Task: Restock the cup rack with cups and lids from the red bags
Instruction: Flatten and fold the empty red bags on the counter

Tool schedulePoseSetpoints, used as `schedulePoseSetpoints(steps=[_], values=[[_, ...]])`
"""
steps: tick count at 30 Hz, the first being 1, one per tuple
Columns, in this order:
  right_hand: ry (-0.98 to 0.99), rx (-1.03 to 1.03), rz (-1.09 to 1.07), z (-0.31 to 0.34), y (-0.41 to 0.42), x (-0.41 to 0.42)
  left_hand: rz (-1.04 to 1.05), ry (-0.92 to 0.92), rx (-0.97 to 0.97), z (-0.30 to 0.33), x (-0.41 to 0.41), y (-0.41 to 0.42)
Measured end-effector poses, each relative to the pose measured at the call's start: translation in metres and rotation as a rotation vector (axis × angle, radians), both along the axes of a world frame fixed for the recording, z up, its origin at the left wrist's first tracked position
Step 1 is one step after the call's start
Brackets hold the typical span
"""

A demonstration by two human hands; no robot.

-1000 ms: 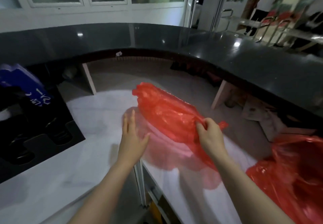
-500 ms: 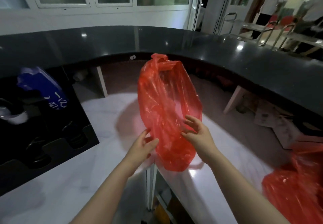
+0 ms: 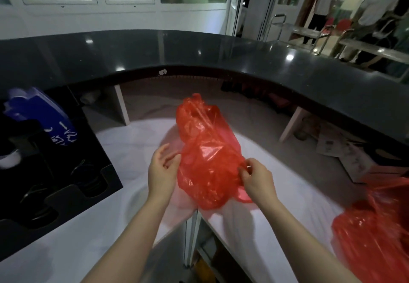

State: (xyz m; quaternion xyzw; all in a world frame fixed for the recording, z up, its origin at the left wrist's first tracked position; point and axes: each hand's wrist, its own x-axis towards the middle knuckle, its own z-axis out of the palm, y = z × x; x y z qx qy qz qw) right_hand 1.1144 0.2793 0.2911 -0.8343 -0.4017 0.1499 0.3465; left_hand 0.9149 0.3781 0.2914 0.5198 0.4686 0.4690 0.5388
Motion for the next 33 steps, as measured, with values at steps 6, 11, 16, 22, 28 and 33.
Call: schedulePoseSetpoints(steps=[6, 11, 16, 22, 28, 33], values=[[0.438, 0.244, -0.207, 0.007, -0.002, -0.003, -0.403, 0.03, -0.01, -0.004, 0.005, -0.02], [0.484, 0.227, -0.186, 0.011, -0.001, -0.001, -0.454, 0.105, -0.021, -0.013, 0.008, -0.024], [0.436, 0.186, -0.122, 0.008, -0.006, 0.002, -0.393, 0.141, 0.1, -0.004, 0.021, -0.02], [0.411, 0.076, 0.241, 0.009, -0.019, 0.012, -0.409, 0.285, 0.1, -0.002, 0.045, -0.007], [0.197, 0.056, -0.175, -0.002, -0.038, 0.053, -0.096, 0.407, 0.134, -0.011, 0.028, 0.018], [0.155, 0.065, -0.384, -0.004, -0.056, 0.094, 0.106, 0.468, 0.112, -0.014, 0.006, 0.044]])
